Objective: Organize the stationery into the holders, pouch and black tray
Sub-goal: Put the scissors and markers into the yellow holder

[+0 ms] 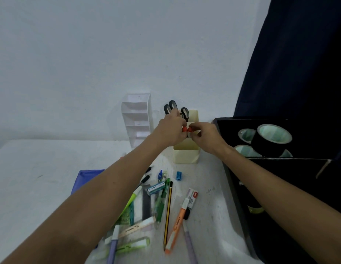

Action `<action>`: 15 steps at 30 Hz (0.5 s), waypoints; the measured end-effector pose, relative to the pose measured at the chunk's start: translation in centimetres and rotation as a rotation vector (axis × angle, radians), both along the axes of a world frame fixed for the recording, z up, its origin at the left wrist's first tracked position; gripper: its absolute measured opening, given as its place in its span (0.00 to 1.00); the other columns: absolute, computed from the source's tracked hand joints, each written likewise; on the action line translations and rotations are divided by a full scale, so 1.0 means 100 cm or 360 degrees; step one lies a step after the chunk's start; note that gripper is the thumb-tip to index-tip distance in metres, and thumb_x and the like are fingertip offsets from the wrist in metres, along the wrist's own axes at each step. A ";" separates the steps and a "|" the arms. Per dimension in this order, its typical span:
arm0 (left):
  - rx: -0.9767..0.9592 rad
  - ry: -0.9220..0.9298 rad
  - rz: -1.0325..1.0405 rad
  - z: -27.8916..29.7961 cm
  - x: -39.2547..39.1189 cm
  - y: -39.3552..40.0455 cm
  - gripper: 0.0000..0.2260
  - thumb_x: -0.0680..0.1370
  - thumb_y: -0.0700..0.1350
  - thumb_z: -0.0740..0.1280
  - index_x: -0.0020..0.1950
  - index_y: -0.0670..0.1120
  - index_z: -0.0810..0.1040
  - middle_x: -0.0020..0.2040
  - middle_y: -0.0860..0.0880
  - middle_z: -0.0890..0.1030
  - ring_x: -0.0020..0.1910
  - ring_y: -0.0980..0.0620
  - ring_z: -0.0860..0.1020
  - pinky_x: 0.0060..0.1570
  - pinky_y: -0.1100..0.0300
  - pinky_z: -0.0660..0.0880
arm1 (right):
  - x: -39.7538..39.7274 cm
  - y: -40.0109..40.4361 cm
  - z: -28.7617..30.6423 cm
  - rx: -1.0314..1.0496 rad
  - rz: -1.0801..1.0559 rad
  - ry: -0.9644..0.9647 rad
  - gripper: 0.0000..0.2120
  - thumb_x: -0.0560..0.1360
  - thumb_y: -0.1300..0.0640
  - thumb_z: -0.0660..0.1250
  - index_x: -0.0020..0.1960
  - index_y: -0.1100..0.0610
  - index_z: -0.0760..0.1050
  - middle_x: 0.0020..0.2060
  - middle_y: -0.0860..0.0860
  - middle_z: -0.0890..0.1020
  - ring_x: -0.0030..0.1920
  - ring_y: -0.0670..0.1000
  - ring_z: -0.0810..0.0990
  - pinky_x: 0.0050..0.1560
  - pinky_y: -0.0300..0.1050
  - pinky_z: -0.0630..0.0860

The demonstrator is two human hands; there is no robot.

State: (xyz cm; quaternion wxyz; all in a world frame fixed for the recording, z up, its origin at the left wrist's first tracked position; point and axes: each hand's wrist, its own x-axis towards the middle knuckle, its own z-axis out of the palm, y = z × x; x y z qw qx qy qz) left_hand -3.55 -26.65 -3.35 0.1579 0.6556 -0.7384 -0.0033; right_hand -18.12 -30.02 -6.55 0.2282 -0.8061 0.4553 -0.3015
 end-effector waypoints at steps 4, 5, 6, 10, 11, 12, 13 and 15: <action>-0.0003 0.0141 -0.0071 0.007 0.001 0.003 0.15 0.75 0.44 0.67 0.62 0.44 0.77 0.52 0.46 0.73 0.47 0.49 0.75 0.48 0.59 0.73 | 0.002 0.000 0.000 0.0021 -0.0007 -0.0004 0.17 0.77 0.60 0.65 0.66 0.58 0.74 0.54 0.55 0.82 0.45 0.49 0.79 0.49 0.41 0.77; 0.0007 0.0201 -0.0093 0.010 0.001 0.004 0.15 0.75 0.43 0.67 0.62 0.44 0.78 0.48 0.48 0.73 0.44 0.51 0.74 0.45 0.63 0.70 | 0.002 0.000 0.000 -0.0007 -0.0012 -0.0016 0.18 0.77 0.61 0.65 0.66 0.57 0.74 0.54 0.55 0.82 0.43 0.49 0.78 0.48 0.41 0.77; 0.0016 0.0262 -0.0101 0.012 0.002 0.005 0.16 0.75 0.42 0.67 0.62 0.43 0.78 0.44 0.50 0.74 0.42 0.53 0.73 0.41 0.66 0.68 | 0.004 0.000 0.000 -0.0046 -0.0024 -0.0032 0.18 0.76 0.62 0.65 0.66 0.56 0.74 0.54 0.55 0.81 0.41 0.49 0.78 0.46 0.41 0.77; -0.0035 0.0379 -0.0048 0.020 0.009 0.010 0.14 0.73 0.40 0.68 0.59 0.43 0.79 0.45 0.49 0.77 0.43 0.54 0.73 0.43 0.66 0.69 | 0.009 0.005 0.006 -0.0147 -0.0040 -0.0084 0.19 0.75 0.63 0.66 0.65 0.56 0.74 0.54 0.55 0.77 0.38 0.46 0.75 0.44 0.35 0.73; -0.0069 0.0375 -0.0034 0.023 0.013 0.012 0.14 0.73 0.40 0.67 0.59 0.43 0.79 0.46 0.49 0.77 0.45 0.53 0.74 0.45 0.65 0.69 | 0.011 0.006 0.009 -0.0182 -0.0020 -0.0090 0.19 0.74 0.63 0.67 0.65 0.56 0.74 0.53 0.54 0.76 0.37 0.44 0.73 0.42 0.31 0.71; -0.0099 0.0364 -0.0017 0.026 0.017 0.014 0.14 0.73 0.39 0.67 0.58 0.44 0.79 0.47 0.49 0.77 0.46 0.52 0.75 0.46 0.65 0.69 | 0.013 0.007 0.012 -0.0217 -0.0004 -0.0089 0.19 0.74 0.63 0.68 0.64 0.56 0.75 0.52 0.54 0.76 0.36 0.42 0.72 0.40 0.26 0.69; -0.0120 0.0344 0.0005 0.029 0.024 0.017 0.14 0.73 0.39 0.66 0.58 0.44 0.80 0.48 0.48 0.78 0.47 0.51 0.76 0.47 0.65 0.69 | 0.015 0.008 0.015 -0.0239 0.0008 -0.0092 0.19 0.73 0.64 0.68 0.64 0.56 0.75 0.52 0.53 0.76 0.35 0.40 0.72 0.38 0.23 0.68; -0.0120 0.0292 0.0075 0.035 0.037 0.023 0.13 0.74 0.39 0.65 0.58 0.45 0.80 0.50 0.48 0.79 0.47 0.51 0.76 0.48 0.64 0.70 | 0.021 0.012 0.020 -0.0238 0.0047 -0.0123 0.18 0.72 0.65 0.68 0.62 0.57 0.76 0.50 0.51 0.75 0.35 0.38 0.71 0.38 0.22 0.68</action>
